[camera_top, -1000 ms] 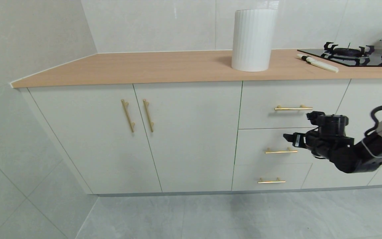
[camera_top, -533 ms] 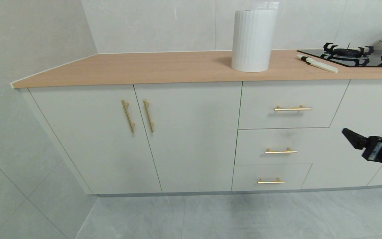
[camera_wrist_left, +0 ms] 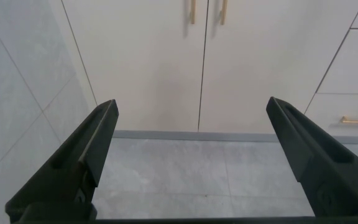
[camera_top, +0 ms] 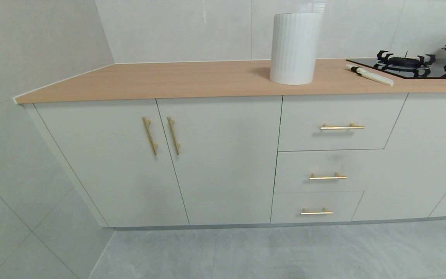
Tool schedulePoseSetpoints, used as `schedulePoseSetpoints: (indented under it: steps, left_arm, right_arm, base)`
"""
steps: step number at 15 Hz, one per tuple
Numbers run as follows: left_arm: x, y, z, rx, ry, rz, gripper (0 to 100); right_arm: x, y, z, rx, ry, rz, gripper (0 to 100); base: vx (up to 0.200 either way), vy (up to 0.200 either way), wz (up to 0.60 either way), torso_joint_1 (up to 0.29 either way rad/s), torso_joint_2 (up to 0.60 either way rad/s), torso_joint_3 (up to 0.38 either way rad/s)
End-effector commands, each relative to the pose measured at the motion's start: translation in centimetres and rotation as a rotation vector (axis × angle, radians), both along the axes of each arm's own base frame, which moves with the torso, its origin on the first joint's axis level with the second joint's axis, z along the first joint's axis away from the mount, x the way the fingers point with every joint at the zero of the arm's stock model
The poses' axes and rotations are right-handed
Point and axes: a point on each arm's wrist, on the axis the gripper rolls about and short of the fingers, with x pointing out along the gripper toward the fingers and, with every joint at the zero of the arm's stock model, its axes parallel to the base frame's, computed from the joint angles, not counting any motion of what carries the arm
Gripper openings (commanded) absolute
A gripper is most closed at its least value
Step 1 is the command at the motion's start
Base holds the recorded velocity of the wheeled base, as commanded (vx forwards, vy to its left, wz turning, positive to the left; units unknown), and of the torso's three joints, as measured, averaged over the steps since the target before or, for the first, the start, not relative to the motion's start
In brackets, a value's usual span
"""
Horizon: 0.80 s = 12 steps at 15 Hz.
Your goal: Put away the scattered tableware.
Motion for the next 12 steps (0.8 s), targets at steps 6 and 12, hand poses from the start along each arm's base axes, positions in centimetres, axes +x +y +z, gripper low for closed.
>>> schedulePoseSetpoints:
  steps: [6, 12]
  left_arm:
    - [0.0, 0.0, 0.0, 0.000, 0.001, 0.001, 100]
    - [0.0, 0.0, 0.0, -0.001, -0.001, 0.002, 100]
  right_arm:
    - [-7.3, -0.2, -4.1, -0.043, -0.125, -0.052, 100]
    - [-5.8, 0.3, -7.6, 0.017, -0.050, 0.140, 100]
  base:
    - [0.000, 0.000, 0.00, 0.000, 0.00, 0.000]
    - [0.000, 0.000, 0.00, 0.000, 0.00, 0.000]
